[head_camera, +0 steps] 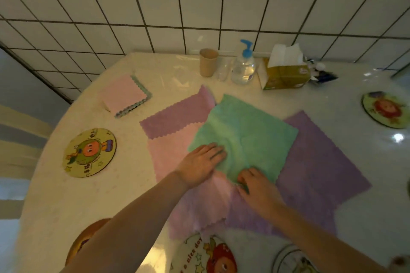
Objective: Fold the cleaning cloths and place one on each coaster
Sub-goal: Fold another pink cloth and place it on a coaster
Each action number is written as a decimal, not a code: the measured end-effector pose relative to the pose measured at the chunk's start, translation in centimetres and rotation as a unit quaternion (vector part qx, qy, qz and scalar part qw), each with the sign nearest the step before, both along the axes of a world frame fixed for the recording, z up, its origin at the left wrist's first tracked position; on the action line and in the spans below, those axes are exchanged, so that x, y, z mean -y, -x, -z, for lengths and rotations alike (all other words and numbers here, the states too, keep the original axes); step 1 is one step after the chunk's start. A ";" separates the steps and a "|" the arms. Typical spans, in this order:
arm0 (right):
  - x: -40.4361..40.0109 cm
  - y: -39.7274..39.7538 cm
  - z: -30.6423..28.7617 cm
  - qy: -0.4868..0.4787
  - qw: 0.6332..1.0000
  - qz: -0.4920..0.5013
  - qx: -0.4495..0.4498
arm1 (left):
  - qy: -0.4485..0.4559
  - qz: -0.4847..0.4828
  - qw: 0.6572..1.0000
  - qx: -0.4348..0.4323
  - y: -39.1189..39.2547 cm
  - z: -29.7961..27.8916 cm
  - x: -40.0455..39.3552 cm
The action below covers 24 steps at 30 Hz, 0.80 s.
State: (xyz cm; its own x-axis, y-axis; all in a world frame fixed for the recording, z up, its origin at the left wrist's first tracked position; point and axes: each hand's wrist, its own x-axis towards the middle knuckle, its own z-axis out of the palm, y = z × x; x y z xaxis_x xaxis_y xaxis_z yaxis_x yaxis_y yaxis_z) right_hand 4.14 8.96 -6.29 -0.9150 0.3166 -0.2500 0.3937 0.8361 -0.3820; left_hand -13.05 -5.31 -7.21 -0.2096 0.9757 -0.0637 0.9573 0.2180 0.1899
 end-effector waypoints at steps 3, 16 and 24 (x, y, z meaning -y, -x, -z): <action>-0.6 0.6 -0.8 0.015 0.999 0.026 -0.024 | 0.010 -0.004 0.999 0.034 0.8 0.0 -0.1; -11.1 5.4 -8.6 0.056 0.987 0.020 -0.152 | -0.117 -0.279 0.925 0.229 6.5 -5.8 -2.1; -8.3 9.7 -15.7 -0.035 0.967 0.065 -0.243 | -0.323 -0.395 0.799 0.319 9.0 -14.7 -0.7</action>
State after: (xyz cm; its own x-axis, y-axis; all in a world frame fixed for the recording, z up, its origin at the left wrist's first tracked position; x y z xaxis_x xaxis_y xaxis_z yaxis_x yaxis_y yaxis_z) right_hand -5.57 17.26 9.42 -0.8703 0.4376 0.2261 0.2854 0.8222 -0.4925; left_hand -22.07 -4.60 7.53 -0.9019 0.4277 0.0594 0.2326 0.3653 0.9014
